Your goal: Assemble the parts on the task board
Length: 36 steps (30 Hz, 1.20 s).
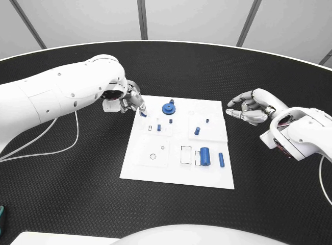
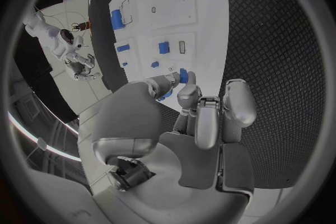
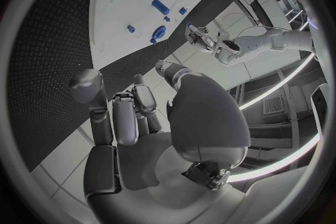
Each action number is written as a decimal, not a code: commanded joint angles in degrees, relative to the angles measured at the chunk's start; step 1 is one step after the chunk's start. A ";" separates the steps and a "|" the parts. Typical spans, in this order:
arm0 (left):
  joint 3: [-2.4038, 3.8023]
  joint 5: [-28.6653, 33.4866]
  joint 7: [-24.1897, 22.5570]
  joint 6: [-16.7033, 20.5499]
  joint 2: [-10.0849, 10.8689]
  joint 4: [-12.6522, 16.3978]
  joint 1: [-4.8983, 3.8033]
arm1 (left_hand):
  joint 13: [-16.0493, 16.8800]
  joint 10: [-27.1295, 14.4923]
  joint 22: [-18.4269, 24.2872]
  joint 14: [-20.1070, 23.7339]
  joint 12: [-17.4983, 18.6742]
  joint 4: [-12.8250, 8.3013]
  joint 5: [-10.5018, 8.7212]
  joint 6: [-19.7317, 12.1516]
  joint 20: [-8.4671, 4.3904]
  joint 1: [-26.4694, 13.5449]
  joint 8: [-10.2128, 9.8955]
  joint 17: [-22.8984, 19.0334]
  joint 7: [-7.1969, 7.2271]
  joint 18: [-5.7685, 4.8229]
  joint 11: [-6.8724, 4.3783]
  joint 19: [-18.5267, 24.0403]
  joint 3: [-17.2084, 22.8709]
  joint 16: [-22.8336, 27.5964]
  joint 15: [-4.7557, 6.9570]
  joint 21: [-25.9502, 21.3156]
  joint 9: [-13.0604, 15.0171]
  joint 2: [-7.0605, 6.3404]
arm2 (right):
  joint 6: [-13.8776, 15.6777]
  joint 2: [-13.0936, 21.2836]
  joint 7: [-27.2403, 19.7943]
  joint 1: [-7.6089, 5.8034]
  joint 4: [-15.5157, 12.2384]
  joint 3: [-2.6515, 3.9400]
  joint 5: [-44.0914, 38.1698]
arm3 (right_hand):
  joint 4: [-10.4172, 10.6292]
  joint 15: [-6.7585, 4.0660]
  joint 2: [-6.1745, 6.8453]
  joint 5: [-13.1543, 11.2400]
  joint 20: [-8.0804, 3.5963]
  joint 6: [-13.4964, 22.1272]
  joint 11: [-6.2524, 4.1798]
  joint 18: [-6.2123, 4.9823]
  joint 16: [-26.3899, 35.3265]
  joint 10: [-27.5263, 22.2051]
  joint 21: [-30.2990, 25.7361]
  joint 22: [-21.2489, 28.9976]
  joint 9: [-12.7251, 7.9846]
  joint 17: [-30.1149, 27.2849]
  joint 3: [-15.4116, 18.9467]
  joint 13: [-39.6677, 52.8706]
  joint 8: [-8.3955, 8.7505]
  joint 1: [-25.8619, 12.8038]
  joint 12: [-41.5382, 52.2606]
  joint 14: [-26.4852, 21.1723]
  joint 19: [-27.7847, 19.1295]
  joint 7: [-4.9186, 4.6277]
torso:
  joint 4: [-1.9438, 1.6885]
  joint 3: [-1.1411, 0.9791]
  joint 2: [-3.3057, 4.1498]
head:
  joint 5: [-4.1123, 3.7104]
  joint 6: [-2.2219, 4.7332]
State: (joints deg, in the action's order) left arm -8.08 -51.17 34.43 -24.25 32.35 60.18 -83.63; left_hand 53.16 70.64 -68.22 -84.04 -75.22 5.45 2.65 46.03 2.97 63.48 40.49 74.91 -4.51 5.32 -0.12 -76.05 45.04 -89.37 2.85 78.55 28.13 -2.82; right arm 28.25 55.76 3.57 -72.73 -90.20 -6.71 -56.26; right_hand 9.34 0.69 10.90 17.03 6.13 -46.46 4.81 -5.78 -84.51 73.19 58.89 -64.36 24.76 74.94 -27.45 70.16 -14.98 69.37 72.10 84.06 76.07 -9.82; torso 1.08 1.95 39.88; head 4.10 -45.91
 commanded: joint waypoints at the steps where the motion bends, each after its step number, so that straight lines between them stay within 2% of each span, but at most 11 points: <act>1: -0.01 -0.83 0.40 1.08 0.41 1.59 -0.06 | 0.26 0.44 -0.23 -5.67 -0.42 0.03 0.20 0.03 -0.29 0.54 6.91 14.30 0.62 -0.49 0.00 -0.08 -0.34 -0.32 0.42 -0.02 13.76 -0.01 | 0.03 0.01 -0.01 0.00 -0.02 0.00 0.00 | 0.21 -0.52 0.02 0.23 -0.14 0.35 -0.14 -0.94 0.32 0.15 -0.23 0.05 -0.06 4.91 0.06 0.02 -0.28 -0.06 0.11 3.41 0.21 0.11 | 0.07 0.00 0.08 | 0.14 -0.09; 13: -0.08 -2.57 3.06 4.71 0.96 6.47 0.10 | 0.76 0.83 -0.49 -5.71 -0.67 0.10 0.20 0.16 -0.35 0.78 7.19 14.39 0.71 -0.53 -0.09 -0.28 -0.47 -0.36 0.51 0.13 14.11 0.11 | 0.14 0.01 -0.04 0.00 -0.19 0.00 0.00 | 0.25 -0.52 0.04 0.25 -0.14 0.36 -0.14 -0.94 0.32 0.12 -0.27 0.04 -0.09 4.95 0.08 -0.01 -0.35 -0.08 0.10 3.42 0.23 0.11 | 0.08 -0.02 0.14 | 0.32 -0.44; 20: -0.15 -3.21 4.61 7.05 1.00 8.30 1.08 | 1.06 1.05 -0.71 -5.74 -0.82 0.16 0.20 0.21 -0.38 0.84 7.31 14.47 0.76 -0.58 -0.13 -0.45 -0.50 -0.39 0.54 0.25 14.25 0.18 | 0.23 0.05 -0.05 0.00 -0.27 0.00 0.00 | 0.25 -0.52 0.04 0.25 -0.14 0.36 -0.14 -0.94 0.32 0.12 -0.27 0.04 -0.09 4.95 0.08 -0.01 -0.35 -0.08 0.10 3.42 0.23 0.11 | 0.04 0.03 0.15 | 0.19 -0.61; 26: -0.21 -3.41 5.59 6.55 1.03 9.20 1.66 | 1.43 1.31 -0.95 -5.74 -0.99 0.21 0.21 0.27 -0.42 0.88 7.44 14.48 0.81 -0.63 -0.18 -0.63 -0.52 -0.40 0.59 0.39 14.40 0.23 | 0.22 0.03 -0.05 0.00 -0.27 0.00 0.00 | 0.25 -0.52 0.04 0.25 -0.14 0.36 -0.14 -0.94 0.32 0.12 -0.27 0.04 -0.09 4.95 0.08 -0.01 -0.35 -0.08 0.10 3.42 0.23 0.11 | 0.08 0.02 0.12 | 0.25 -0.91; 36: -0.37 -4.36 6.54 6.05 1.05 9.83 2.03 | 1.63 1.47 -1.01 -5.79 -1.09 0.22 0.21 0.30 -0.45 0.89 7.54 14.62 0.86 -0.64 -0.23 -0.69 -0.57 -0.45 0.63 0.43 14.52 0.16 | 0.19 -0.06 -0.13 0.00 -0.19 0.00 0.00 | 0.25 -0.52 0.04 0.25 -0.14 0.36 -0.14 -0.94 0.32 0.12 -0.27 0.04 -0.09 4.95 0.08 -0.01 -0.35 -0.08 0.10 3.42 0.23 0.11 | 0.05 0.00 0.07 | 0.34 -1.17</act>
State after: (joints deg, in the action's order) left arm -8.45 -55.51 40.00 -18.22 33.41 69.99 -81.61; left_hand 54.74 71.67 -69.22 -83.83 -76.11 5.61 2.64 46.07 2.59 64.29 40.49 74.91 -4.47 5.33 -0.32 -76.43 44.57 -89.60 3.05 78.78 28.13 -2.92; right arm 28.43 55.70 3.44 -72.73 -90.40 -6.71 -56.26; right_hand 9.34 0.69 10.89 17.03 6.13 -46.46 4.81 -5.78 -84.51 73.19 58.89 -64.37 24.72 74.92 -27.45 70.16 -14.99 69.37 72.10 84.06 76.06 -9.82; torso 1.12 1.96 39.98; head 4.43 -47.05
